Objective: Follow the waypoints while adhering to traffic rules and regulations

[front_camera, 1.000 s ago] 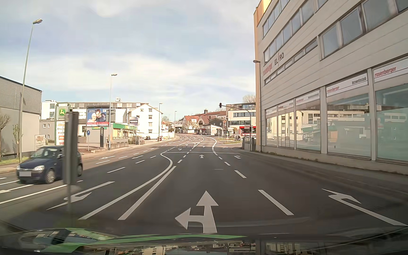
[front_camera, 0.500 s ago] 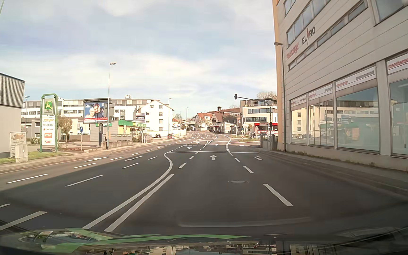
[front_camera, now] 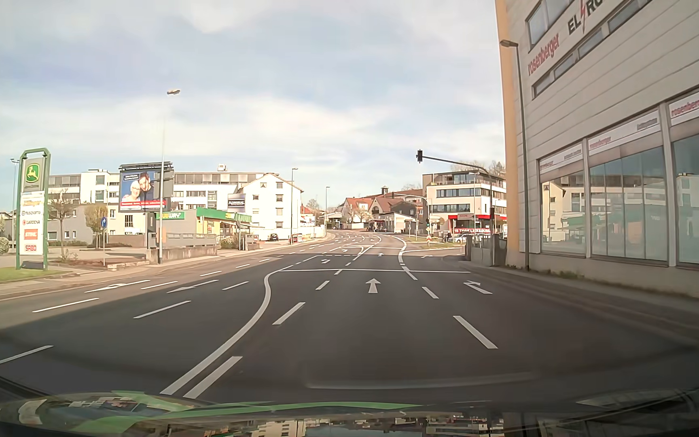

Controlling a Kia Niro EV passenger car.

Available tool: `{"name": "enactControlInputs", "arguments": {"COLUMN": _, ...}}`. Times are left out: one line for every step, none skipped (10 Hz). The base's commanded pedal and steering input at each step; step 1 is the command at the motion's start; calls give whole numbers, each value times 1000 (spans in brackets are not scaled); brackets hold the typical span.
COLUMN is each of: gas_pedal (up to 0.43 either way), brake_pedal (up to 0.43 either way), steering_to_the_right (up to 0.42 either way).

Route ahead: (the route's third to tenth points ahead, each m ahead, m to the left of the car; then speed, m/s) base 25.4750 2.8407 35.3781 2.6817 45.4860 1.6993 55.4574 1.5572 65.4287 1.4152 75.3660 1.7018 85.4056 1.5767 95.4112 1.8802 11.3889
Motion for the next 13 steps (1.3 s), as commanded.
{"name": "enactControlInputs", "arguments": {"gas_pedal": 157, "brake_pedal": 0, "steering_to_the_right": -8}}
{"name": "enactControlInputs", "arguments": {"gas_pedal": 157, "brake_pedal": 0, "steering_to_the_right": -5}}
{"name": "enactControlInputs", "arguments": {"gas_pedal": 157, "brake_pedal": 0, "steering_to_the_right": -4}}
{"name": "enactControlInputs", "arguments": {"gas_pedal": 157, "brake_pedal": 0, "steering_to_the_right": -4}}
{"name": "enactControlInputs", "arguments": {"gas_pedal": 157, "brake_pedal": 0, "steering_to_the_right": -4}}
{"name": "enactControlInputs", "arguments": {"gas_pedal": 110, "brake_pedal": 0, "steering_to_the_right": -4}}
{"name": "enactControlInputs", "arguments": {"gas_pedal": 110, "brake_pedal": 0, "steering_to_the_right": -4}}
{"name": "enactControlInputs", "arguments": {"gas_pedal": 110, "brake_pedal": 0, "steering_to_the_right": -3}}
{"name": "enactControlInputs", "arguments": {"gas_pedal": 110, "brake_pedal": 0, "steering_to_the_right": -2}}
{"name": "enactControlInputs", "arguments": {"gas_pedal": 110, "brake_pedal": 0, "steering_to_the_right": -1}}
{"name": "enactControlInputs", "arguments": {"gas_pedal": 110, "brake_pedal": 0, "steering_to_the_right": 1}}
{"name": "enactControlInputs", "arguments": {"gas_pedal": 110, "brake_pedal": 0, "steering_to_the_right": 3}}
{"name": "enactControlInputs", "arguments": {"gas_pedal": 110, "brake_pedal": 0, "steering_to_the_right": 3}}
